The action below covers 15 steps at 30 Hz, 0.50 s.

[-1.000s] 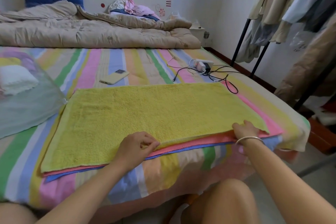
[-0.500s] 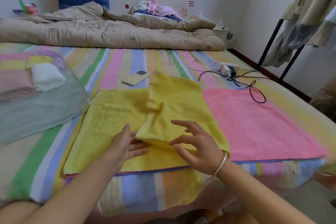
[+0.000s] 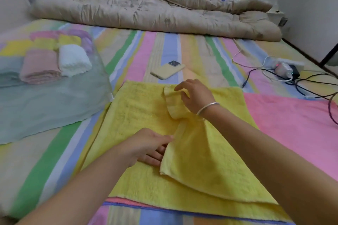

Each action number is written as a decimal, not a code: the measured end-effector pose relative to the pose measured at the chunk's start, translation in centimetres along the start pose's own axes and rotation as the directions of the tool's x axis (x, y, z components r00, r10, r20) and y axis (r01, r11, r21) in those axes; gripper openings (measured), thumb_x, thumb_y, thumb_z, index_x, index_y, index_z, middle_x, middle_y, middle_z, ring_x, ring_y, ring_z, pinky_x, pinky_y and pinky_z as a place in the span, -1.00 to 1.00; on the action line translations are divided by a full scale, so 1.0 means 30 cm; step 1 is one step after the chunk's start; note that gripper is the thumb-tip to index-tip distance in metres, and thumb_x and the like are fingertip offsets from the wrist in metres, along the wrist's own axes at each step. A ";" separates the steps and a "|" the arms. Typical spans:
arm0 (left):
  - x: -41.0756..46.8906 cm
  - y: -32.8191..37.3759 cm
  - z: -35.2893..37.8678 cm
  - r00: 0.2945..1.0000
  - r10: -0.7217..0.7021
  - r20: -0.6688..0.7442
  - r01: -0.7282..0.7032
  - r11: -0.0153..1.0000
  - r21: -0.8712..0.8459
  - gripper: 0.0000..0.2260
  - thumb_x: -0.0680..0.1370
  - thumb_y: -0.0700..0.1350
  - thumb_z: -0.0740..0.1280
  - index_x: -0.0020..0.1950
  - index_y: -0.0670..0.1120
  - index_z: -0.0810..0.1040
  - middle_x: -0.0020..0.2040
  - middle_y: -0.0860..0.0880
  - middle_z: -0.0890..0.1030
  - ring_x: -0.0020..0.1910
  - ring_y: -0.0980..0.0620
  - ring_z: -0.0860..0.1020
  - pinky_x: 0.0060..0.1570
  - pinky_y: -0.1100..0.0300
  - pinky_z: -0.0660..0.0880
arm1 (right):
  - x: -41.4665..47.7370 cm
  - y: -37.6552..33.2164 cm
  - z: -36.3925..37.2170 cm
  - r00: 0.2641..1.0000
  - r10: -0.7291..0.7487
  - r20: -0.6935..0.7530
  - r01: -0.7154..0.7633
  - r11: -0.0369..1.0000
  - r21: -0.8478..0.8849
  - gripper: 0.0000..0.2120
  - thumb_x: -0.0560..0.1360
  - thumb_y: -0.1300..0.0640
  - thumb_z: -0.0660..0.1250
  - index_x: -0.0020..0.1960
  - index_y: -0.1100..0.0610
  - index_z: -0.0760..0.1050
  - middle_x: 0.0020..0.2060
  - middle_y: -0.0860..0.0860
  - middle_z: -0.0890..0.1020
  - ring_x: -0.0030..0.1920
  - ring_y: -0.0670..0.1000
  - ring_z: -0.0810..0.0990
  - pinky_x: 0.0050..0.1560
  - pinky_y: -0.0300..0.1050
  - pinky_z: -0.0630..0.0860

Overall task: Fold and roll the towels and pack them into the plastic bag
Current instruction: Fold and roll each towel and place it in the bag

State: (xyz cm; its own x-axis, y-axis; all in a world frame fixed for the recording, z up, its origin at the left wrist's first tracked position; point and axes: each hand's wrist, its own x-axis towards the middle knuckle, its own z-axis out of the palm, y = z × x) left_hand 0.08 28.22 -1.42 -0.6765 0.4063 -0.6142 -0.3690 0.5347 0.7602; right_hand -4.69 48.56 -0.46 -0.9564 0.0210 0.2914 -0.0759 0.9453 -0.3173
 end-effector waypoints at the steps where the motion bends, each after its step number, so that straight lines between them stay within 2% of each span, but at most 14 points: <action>1: 0.012 0.016 -0.002 1.000 0.007 0.011 -0.007 1.000 0.030 -0.65 0.51 0.09 0.40 0.05 -0.19 0.64 -0.11 -0.13 0.68 -0.21 -0.03 0.68 -0.26 0.15 0.63 | 0.064 0.000 0.019 0.999 0.009 0.031 -0.007 0.999 -0.036 -0.71 0.56 0.16 0.18 0.23 -0.01 0.51 0.16 -0.02 0.55 0.18 0.05 0.42 0.00 -0.05 0.43; 4: 0.042 0.048 0.011 0.999 0.047 0.006 -0.048 0.992 0.119 -0.68 0.50 0.08 0.42 0.00 -0.19 0.63 -0.18 -0.11 0.67 -0.28 -0.01 0.65 -0.26 0.13 0.63 | 0.199 -0.007 0.083 0.988 0.045 0.151 -0.020 0.986 -0.164 -0.64 0.58 0.18 0.13 0.35 -0.02 0.41 0.29 0.00 0.48 0.28 0.07 0.39 0.10 -0.06 0.40; 7: 0.047 0.032 0.041 0.990 0.125 -0.063 -0.103 0.955 0.278 -0.74 0.48 0.11 0.44 -0.16 -0.09 0.58 -0.30 -0.01 0.60 -0.31 0.01 0.60 -0.29 0.16 0.57 | 0.243 -0.032 0.126 0.968 0.084 0.236 -0.013 0.958 -0.287 -0.64 0.59 0.17 0.11 0.35 -0.01 0.41 0.27 0.04 0.48 0.28 0.09 0.39 0.08 -0.05 0.37; 9: 0.041 0.009 0.059 0.967 0.212 -0.137 -0.140 0.902 0.408 -0.76 0.49 0.13 0.39 -0.15 -0.04 0.56 -0.26 0.04 0.59 -0.21 0.00 0.60 -0.19 0.14 0.54 | 0.249 -0.041 0.135 0.979 0.066 0.195 0.009 0.932 -0.362 -0.71 0.58 0.15 0.13 0.25 0.02 0.50 0.17 0.05 0.52 0.22 0.10 0.41 0.05 -0.06 0.36; 11: 0.020 -0.013 0.066 0.943 0.279 -0.183 -0.175 0.881 0.439 -0.81 0.55 0.09 0.33 -0.14 -0.01 0.52 -0.21 0.04 0.58 -0.15 0.01 0.58 -0.15 0.11 0.51 | 0.257 -0.043 0.129 0.995 0.034 0.092 0.005 0.919 -0.395 -0.75 0.57 0.15 0.13 0.13 0.06 0.54 0.07 0.05 0.57 0.16 0.10 0.42 -0.02 -0.07 0.35; 15: -0.048 -0.070 0.002 0.897 0.375 -0.233 -0.247 0.863 0.441 -0.75 0.59 0.04 0.28 -0.26 0.03 0.40 -0.40 0.11 0.43 -0.39 0.14 0.42 -0.43 0.24 0.24 | 0.285 -0.058 0.105 0.996 -0.023 -0.087 -0.018 0.898 -0.440 -0.75 0.54 0.19 0.14 0.05 0.10 0.59 -0.02 0.04 0.62 0.10 0.11 0.45 -0.21 -0.08 0.26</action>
State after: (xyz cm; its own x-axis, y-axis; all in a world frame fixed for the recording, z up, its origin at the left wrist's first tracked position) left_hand 1.87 26.55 -2.12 -0.8940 0.3926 -0.2161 0.1296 0.6881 0.7140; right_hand -13.61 46.07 -0.26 -0.9260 0.0274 0.3765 0.0728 0.9916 0.1068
